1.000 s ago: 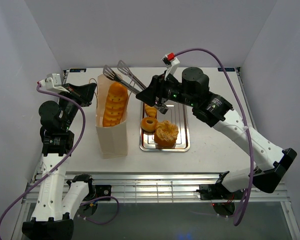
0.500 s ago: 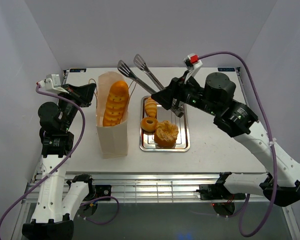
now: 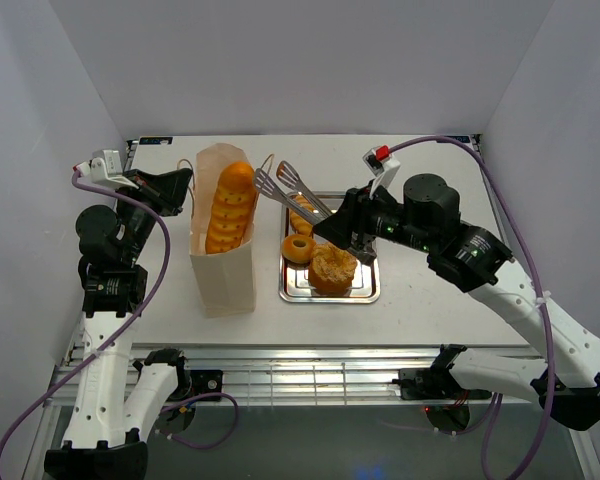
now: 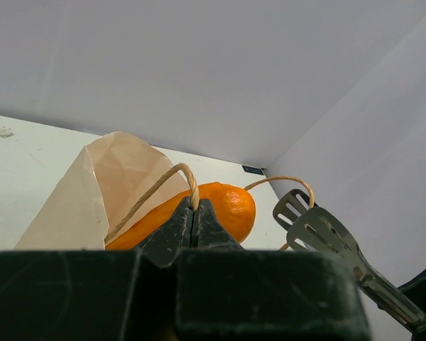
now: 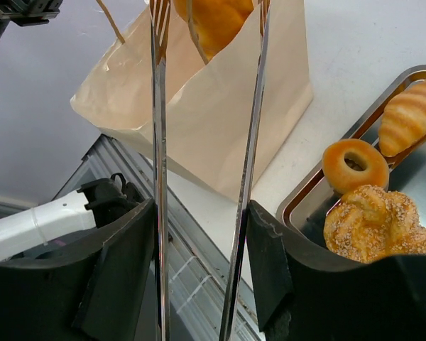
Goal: Place the fake bread into the paper bag
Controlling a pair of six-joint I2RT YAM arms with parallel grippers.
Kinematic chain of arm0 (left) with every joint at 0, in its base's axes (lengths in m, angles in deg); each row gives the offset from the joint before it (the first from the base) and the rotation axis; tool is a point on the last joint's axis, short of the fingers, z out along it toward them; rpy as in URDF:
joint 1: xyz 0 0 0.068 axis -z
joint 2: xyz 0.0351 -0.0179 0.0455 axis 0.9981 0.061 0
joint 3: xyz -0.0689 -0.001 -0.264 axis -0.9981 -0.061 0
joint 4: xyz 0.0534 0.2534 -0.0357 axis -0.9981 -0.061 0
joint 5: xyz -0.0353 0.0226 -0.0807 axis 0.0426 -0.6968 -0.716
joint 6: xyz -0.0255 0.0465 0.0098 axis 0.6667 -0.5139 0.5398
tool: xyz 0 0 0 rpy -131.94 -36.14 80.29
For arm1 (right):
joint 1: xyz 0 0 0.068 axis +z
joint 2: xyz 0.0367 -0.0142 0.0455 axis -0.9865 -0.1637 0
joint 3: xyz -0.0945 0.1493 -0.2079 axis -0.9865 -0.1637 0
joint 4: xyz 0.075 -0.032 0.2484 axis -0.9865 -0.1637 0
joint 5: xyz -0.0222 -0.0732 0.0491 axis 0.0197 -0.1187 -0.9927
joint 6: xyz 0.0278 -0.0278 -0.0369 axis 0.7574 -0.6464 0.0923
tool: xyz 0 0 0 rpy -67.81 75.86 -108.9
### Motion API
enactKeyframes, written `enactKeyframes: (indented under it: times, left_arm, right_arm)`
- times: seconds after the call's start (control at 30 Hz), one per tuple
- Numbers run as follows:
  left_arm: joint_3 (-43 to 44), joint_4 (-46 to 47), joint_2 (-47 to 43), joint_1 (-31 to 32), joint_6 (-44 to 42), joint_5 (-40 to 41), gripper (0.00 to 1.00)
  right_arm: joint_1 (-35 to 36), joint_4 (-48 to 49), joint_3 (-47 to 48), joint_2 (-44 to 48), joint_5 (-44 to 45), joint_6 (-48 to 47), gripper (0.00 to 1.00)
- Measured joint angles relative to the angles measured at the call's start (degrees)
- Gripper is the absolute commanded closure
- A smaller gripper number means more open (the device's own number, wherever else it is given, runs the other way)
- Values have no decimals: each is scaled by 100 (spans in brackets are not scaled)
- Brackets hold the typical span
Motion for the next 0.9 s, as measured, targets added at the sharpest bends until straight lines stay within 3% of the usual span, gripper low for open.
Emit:
enactKeyframes:
  times: [0.57,0.77,0.9]
  left_arm:
    - [0,-55,4,0,-2,-61,100]
    - [0,-79,31,0,-2,-63,100]
    - [44,-85,155,0,26,-63,100]
  right_arm:
    - [-17,328,-105,-188,-695,361,48]
    - [-129,435,17,-498,-710,313,57]
    - [-428,431,549,-905,-662,81,71]
